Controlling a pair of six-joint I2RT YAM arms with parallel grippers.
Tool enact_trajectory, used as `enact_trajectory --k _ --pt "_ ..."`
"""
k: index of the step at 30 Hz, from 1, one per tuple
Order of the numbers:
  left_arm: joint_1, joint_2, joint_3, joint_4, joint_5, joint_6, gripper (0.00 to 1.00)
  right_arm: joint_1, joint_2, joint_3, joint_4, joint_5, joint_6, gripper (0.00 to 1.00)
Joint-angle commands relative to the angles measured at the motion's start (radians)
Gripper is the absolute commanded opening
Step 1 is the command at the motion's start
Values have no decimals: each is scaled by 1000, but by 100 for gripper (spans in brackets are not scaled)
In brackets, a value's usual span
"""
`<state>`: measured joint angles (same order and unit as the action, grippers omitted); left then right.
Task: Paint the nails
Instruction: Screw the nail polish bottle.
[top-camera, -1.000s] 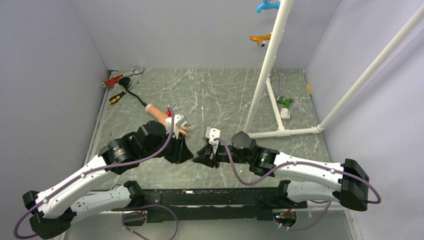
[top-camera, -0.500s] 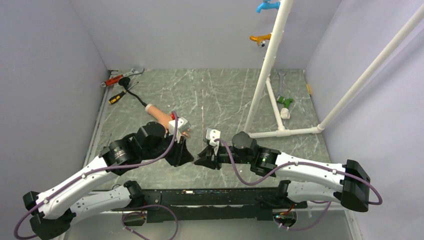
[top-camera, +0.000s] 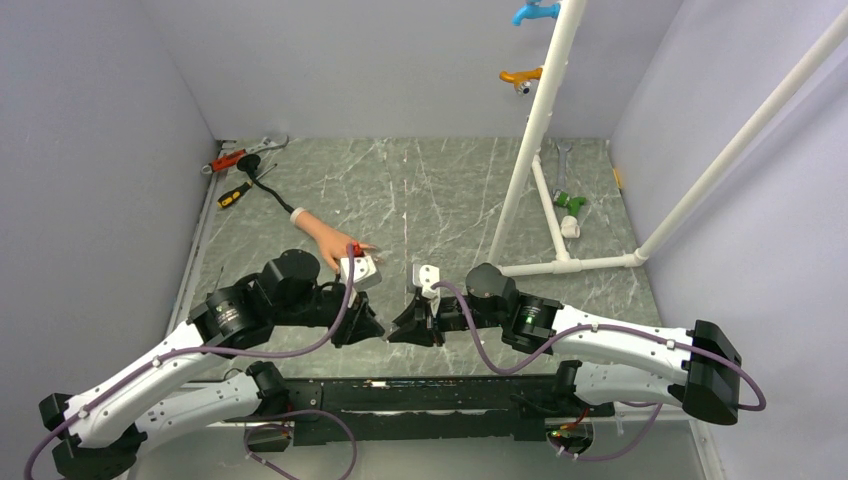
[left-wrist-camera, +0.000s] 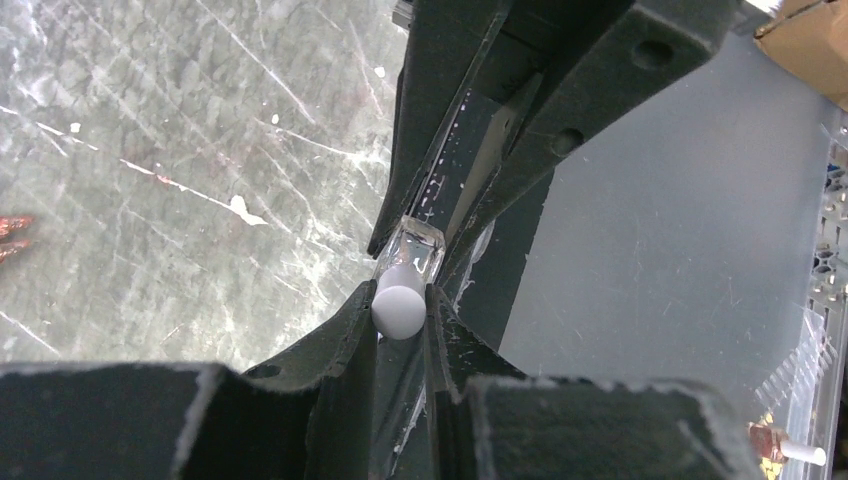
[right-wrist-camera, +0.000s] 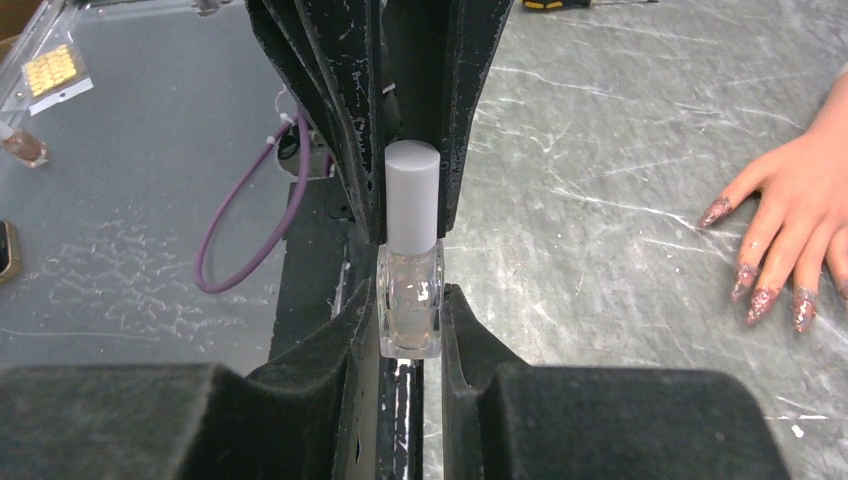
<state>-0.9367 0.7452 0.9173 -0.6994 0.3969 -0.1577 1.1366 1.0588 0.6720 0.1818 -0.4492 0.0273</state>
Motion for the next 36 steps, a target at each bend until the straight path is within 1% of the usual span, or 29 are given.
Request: enact_trajectory --k 1,3,4,5,7,8,9,11,14,16,19,22,27,32,36 --pt "-8 -29 -10 102 95 52 14 -1 -14 22 112 -35 0 0" --pt "-9 -39 -12 105 94 53 18 0 -11 24 111 -39 0 0" --pt "-8 -42 -11 104 88 54 23 0 -9 24 110 -40 -1 0" --pt "-8 -45 -9 100 81 54 32 0 -9 25 110 -41 -1 0" --pt "-8 -51 -3 91 76 53 47 -1 -10 25 110 -42 0 0" --pt "-9 -57 1 86 72 51 57 -1 -10 26 108 -42 -2 0" --pt "-8 -65 5 82 71 51 63 0 -10 26 106 -42 -3 0" --pt "-8 -87 9 81 65 48 74 -1 -13 25 106 -39 -3 0" --pt "-8 -118 12 78 30 33 82 -1 -18 21 105 -36 -3 0" --pt "-8 -118 34 56 -23 8 84 -1 -19 22 105 -29 -2 0" --pt "-8 -85 87 -10 -110 -50 79 -1 -26 18 106 3 -1 0" --pt "-8 -63 114 -23 -113 -93 77 -1 -31 15 106 52 0 0" --pt "-8 -47 148 -47 -178 -154 73 -1 -34 19 88 106 -1 0" --pt "-8 -11 174 -77 -181 -197 68 -1 -46 13 92 131 0 0" --pt "-8 9 166 -76 -187 -231 64 0 -45 13 95 134 0 0"
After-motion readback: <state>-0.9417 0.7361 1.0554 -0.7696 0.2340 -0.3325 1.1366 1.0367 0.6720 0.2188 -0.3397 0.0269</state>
